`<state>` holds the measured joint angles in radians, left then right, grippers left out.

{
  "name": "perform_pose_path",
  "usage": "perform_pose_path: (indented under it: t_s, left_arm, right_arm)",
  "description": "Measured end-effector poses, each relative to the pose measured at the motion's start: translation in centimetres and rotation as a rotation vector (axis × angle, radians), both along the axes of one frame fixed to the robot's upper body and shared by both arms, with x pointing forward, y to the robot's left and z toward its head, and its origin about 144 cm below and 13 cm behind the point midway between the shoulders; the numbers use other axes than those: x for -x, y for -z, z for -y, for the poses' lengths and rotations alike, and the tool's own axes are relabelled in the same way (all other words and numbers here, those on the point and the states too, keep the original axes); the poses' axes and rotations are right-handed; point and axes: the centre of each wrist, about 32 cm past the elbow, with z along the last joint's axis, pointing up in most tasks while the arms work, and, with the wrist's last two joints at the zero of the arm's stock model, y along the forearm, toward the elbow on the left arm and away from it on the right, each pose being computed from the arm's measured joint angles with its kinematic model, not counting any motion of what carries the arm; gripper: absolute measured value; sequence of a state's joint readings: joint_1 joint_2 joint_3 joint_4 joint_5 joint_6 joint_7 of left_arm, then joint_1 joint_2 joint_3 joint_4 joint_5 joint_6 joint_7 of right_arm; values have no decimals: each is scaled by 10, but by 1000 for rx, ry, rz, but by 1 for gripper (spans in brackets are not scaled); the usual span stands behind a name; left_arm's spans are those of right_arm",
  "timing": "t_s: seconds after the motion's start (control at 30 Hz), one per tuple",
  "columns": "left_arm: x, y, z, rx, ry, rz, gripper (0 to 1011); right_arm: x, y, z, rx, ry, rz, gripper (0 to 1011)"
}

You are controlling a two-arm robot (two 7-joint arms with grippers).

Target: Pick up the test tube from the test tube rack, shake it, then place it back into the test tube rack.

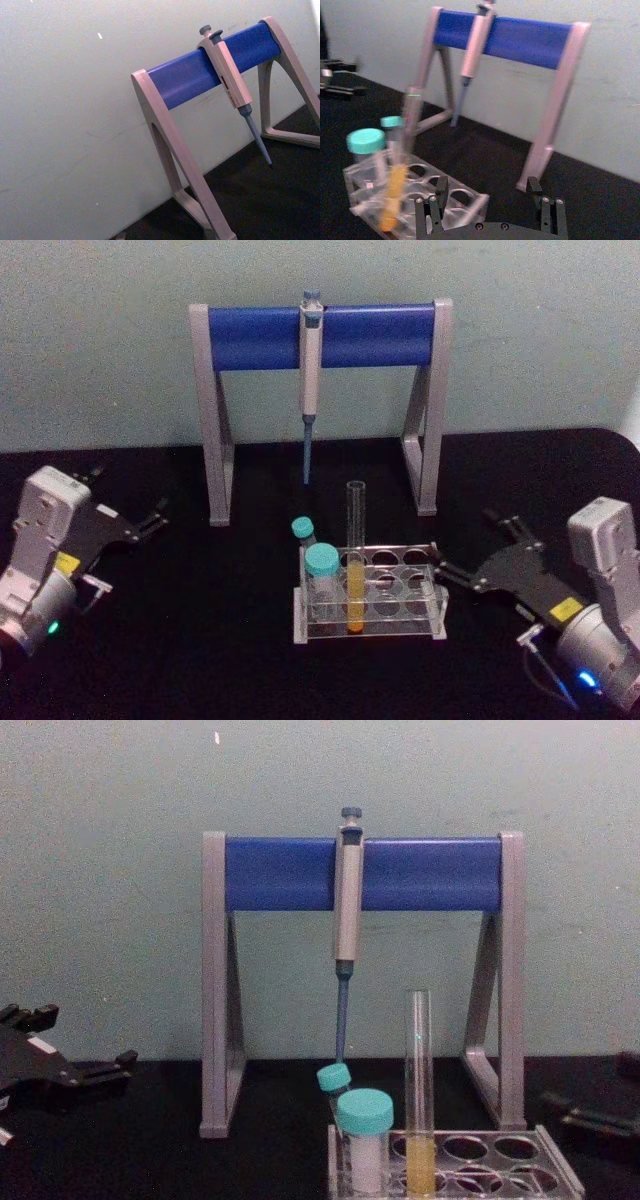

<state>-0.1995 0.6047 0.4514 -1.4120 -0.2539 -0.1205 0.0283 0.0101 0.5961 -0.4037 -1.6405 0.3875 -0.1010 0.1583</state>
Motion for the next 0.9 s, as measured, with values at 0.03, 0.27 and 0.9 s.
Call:
perform_pose_path:
  t_s: [0.03,0.27,0.9]
  left_arm:
    - [0,0,0,0,0,0,1001]
    - [0,0,0,0,0,0,1001]
    - [0,0,0,0,0,0,1001]
  right_arm:
    - [0,0,-2,-5,-11,-7,1000]
    - [-5,-2,-15,-59,-95,-44,1000]
    - [-36,-8,-40,-188,-239,-79,1000]
